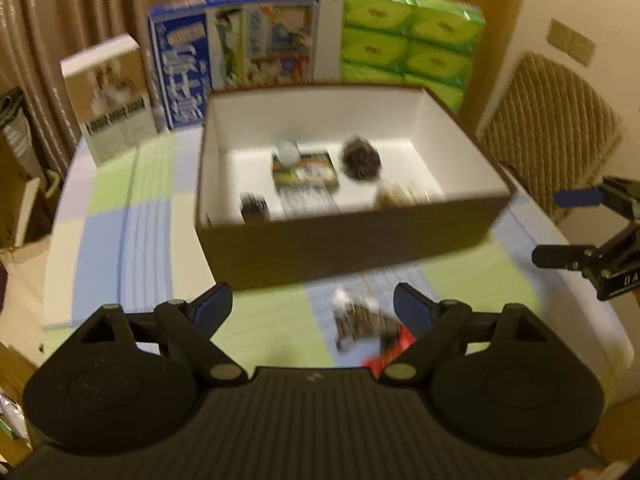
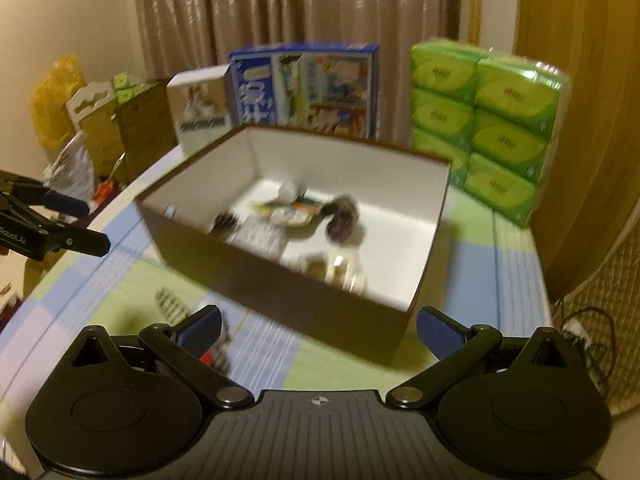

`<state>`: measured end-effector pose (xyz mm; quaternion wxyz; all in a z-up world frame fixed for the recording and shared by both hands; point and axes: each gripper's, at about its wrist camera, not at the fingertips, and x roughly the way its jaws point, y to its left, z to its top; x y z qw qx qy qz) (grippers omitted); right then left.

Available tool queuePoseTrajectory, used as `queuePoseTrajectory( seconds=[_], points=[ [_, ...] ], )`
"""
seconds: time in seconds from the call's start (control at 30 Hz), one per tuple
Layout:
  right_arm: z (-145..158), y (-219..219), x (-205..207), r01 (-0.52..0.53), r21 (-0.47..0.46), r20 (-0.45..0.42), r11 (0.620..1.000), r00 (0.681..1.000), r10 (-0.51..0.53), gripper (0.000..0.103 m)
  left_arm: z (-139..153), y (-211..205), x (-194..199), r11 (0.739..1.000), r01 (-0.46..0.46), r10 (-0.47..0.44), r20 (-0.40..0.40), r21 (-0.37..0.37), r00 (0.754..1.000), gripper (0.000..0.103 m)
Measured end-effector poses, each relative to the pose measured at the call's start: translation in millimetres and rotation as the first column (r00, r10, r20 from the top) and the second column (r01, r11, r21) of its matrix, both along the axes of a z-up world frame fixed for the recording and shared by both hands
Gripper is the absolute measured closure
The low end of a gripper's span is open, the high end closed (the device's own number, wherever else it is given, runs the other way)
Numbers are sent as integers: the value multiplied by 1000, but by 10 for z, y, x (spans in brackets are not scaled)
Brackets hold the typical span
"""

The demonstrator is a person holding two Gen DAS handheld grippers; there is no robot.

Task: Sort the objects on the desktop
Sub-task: 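Withdraw both tools from the box toward the red candy packet, then grasp the red candy packet with the left tool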

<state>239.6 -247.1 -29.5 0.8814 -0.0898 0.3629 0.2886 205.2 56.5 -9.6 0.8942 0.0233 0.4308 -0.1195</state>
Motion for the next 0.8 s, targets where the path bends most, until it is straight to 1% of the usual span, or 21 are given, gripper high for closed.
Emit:
queuePoseTrajectory(
  seconds=[0.1, 0.17, 0.27, 0.37, 0.47, 0.53, 0.6, 0.67, 0.8],
  points=[
    [-157, -15, -181, -35, -11, -25, 999, 999, 35, 2, -209, -14, -155, 1000, 16, -17, -45, -22, 999, 23],
    [-263, -22, -279, -44, -11, -46, 999, 998, 43, 2, -352, -55, -249, 999, 22, -24, -73, -24, 997, 23],
    [-423, -48, -399, -31, -9, -85, 999, 996, 30, 2, -533, -146, -360, 998, 52, -54, -86, -22, 995, 24],
    [-587, -58, -495, -20, -21, -124, 1000, 992, 18, 2, -688, -245, -414, 995, 97, -98, -96, -14, 991, 28],
    [-709, -79, -561, -28, -34, -134, 999, 991, 23, 2, -807, -355, -444, 989, 145, -145, -94, -12, 985, 32],
    [-813, -114, -569, -26, -42, -141, 999, 990, 20, 2, -875, -419, -445, 985, 173, -173, -82, -10, 981, 32],
    [-890, -144, -571, -10, -54, -152, 998, 988, 1, 5, -937, -470, -421, 980, 197, -197, -80, -9, 977, 32],
    [-937, -190, -579, -3, -47, -164, 999, 986, -5, 10, -982, -517, -401, 976, 217, -216, -73, 3, 974, 32],
    [-982, -256, -598, 3, -49, -172, 999, 985, -12, 13, -1055, -584, -338, 969, 245, -242, -73, 33, 968, 34]
  ],
)
